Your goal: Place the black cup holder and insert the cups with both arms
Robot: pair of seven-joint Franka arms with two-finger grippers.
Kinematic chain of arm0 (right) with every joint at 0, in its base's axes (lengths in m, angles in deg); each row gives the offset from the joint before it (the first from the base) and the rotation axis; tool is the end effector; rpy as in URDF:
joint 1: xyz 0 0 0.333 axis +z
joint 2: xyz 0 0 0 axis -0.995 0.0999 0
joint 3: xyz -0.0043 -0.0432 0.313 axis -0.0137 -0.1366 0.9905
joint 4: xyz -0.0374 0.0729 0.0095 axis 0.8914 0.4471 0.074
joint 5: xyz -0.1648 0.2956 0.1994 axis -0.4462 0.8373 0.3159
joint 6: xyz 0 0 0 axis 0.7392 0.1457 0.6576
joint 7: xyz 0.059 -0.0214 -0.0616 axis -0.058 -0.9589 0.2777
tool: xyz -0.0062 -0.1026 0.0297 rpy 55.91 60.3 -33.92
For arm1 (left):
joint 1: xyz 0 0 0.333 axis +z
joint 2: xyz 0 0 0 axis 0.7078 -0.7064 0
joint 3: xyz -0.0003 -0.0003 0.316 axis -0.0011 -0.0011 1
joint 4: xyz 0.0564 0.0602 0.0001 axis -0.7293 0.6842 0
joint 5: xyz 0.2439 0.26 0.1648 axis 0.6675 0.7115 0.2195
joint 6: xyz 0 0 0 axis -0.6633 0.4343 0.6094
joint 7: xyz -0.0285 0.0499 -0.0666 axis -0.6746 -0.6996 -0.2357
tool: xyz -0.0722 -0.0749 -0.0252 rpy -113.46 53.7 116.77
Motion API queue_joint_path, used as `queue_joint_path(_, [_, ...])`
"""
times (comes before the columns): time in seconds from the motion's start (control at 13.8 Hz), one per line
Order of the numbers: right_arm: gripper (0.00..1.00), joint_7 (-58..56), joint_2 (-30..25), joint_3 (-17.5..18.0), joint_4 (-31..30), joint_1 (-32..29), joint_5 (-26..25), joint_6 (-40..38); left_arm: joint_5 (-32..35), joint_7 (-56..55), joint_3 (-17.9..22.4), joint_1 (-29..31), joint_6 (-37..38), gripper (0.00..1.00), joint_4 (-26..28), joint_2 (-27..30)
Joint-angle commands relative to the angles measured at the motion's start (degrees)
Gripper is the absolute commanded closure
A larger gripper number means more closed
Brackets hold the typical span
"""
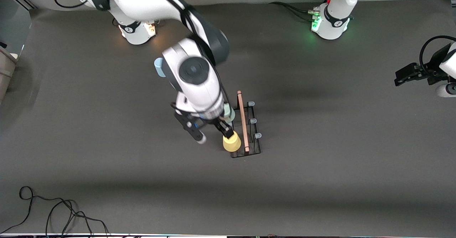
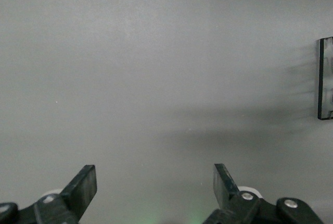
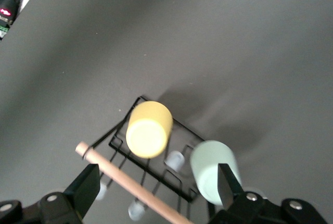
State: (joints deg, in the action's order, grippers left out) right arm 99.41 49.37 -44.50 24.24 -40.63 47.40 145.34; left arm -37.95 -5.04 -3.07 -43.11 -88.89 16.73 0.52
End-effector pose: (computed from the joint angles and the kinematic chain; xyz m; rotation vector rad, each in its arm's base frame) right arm 0.6025 0.4547 0.4655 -2.8179 1.2398 -0.0565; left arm 0.5489 0.0075 0.5965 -3.1278 -0.0220 0.0935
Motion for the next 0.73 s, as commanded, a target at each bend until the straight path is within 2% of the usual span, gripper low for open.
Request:
queue_joint_path(0.0, [0.0, -8.67, -7.96, -0.42, -3.44, 0.04, -0.44, -10.27, 0.08, -0.08, 0.08, 0.08, -0.24, 0.0, -0.09, -0.08])
queue_joint_path(0.29, [0.0, -26.6, -25.0, -4.62, -19.76, 0.13, -0.96, -11.99, 0.26, -0.08, 0.16, 0.17, -0.59, 0.0, -0.09, 0.1])
queue_joint_path(0.58, [0.0, -47.94, -33.81, -11.22, -28.3, -0.83, -1.14, -11.99, 0.35, -0.17, 0.08, -0.01, 0.19, 0.0, -0.09, 0.62])
queue_joint_path(0.65, [0.0, -52.45, -35.31, -10.36, -29.71, -4.93, -1.49, -12.08, 0.35, -0.52, -0.1, -0.18, 0.28, 0.0, -0.18, 0.71])
